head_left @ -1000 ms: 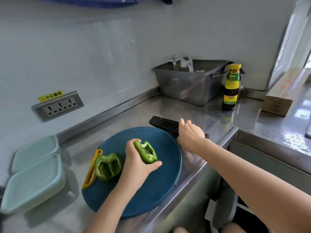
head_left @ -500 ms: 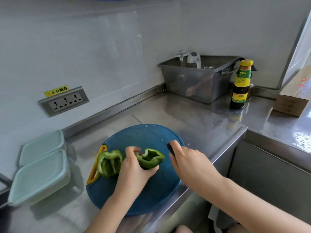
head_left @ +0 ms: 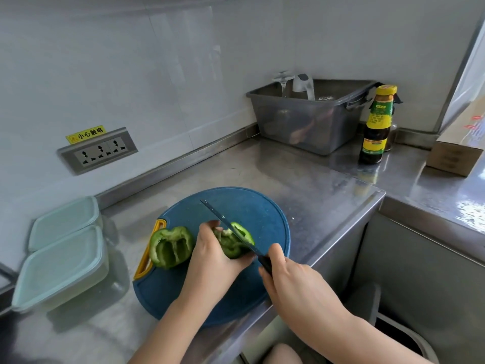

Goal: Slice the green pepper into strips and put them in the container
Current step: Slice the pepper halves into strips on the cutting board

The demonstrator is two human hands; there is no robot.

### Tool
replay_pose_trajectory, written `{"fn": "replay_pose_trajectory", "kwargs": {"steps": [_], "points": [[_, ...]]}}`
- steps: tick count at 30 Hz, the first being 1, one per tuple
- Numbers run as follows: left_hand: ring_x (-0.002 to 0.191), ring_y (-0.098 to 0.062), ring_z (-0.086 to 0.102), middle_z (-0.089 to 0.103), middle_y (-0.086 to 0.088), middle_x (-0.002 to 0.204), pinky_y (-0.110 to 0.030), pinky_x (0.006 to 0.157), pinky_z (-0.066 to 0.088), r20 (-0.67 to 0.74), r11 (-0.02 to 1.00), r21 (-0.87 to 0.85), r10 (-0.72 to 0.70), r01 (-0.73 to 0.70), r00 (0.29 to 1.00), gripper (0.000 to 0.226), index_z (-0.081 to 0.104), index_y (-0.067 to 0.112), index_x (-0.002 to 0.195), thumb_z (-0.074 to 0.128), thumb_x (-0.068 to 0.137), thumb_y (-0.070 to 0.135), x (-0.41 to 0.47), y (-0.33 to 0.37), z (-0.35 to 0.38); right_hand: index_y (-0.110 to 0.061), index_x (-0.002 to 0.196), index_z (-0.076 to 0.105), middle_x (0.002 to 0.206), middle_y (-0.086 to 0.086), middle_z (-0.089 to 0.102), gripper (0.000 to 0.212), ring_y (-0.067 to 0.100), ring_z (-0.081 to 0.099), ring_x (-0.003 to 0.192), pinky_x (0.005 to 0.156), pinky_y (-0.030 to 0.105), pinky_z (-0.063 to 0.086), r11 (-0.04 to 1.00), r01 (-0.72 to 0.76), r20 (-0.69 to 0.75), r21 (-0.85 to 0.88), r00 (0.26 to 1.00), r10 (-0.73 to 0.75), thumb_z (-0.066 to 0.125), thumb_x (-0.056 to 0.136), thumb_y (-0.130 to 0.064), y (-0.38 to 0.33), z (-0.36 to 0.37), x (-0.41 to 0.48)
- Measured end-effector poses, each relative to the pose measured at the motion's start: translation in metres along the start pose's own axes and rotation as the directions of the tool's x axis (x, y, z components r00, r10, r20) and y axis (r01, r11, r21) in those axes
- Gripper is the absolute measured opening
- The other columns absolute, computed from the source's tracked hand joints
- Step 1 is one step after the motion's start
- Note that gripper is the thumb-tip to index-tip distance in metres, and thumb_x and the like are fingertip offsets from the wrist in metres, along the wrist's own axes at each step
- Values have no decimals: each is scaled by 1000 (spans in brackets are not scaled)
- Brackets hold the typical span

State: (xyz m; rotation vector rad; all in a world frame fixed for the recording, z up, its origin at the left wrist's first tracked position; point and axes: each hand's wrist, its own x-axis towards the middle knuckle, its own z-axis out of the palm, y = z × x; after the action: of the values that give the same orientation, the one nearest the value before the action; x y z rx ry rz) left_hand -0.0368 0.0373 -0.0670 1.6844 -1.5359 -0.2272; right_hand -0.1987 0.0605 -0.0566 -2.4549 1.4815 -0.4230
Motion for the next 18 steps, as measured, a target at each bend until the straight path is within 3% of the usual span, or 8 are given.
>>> {"fn": "replay_pose_trajectory", "kwargs": {"steps": [4,9,11,12,14,18], "points": [[89,-10,49,52,-1,99,4,70,36,-7,1000,27,16,-16,1000,74,46,4,107,91,52,25,2,-5,2,-20,90,18,75,-5,37,24,29,40,64,52,36,28,1000,-10,-27,-5,1000,10,20,101,-42,-6,1,-5],[92,-15,49,52,-5,101,-10,70,34,11,999,35,6,-7,1000,70,39,14,100,91,54,24,4,-13,2,-21,91,17,77,-5,39,23,26,37,61,43,27,17,1000,-16,-95,4,995,17,20,101,-41,-8,2,-12],[92,-15,48,52,-5,100,-13,72,32,16,999,40,29,-30,999,70,37,15,100,91,54,22,5,-15,2,-21,87,16,66,-6,33,26,24,33,50,39,24,7,998,-15,-171,-60,985,5,34,98,-36,-10,5,-12],[93,-14,47,52,-5,99,-14,73,32,21,998,40,41,-42,999,71,37,15,100,90,54,21,5,-15,2,-22,84,15,58,-7,28,34,22,25,42,39,22,-1,996,-53,-140,-72,989,43,45,91,-36,-12,3,-12],[93,-14,47,52,-4,99,-11,70,33,35,998,34,51,-53,998,70,37,15,101,90,55,21,4,-15,1,-22,79,18,52,-6,21,40,23,13,36,42,20,-11,997,-44,-175,-69,984,31,54,77,-39,-12,3,-10],[93,-15,50,52,-3,100,-1,71,36,66,999,1,40,-40,997,69,39,14,104,89,57,21,6,-16,-2,-19,76,30,52,-4,21,25,22,9,35,43,22,-12,994,-12,-230,-108,973,-14,47,84,-37,-10,10,-9]]}}
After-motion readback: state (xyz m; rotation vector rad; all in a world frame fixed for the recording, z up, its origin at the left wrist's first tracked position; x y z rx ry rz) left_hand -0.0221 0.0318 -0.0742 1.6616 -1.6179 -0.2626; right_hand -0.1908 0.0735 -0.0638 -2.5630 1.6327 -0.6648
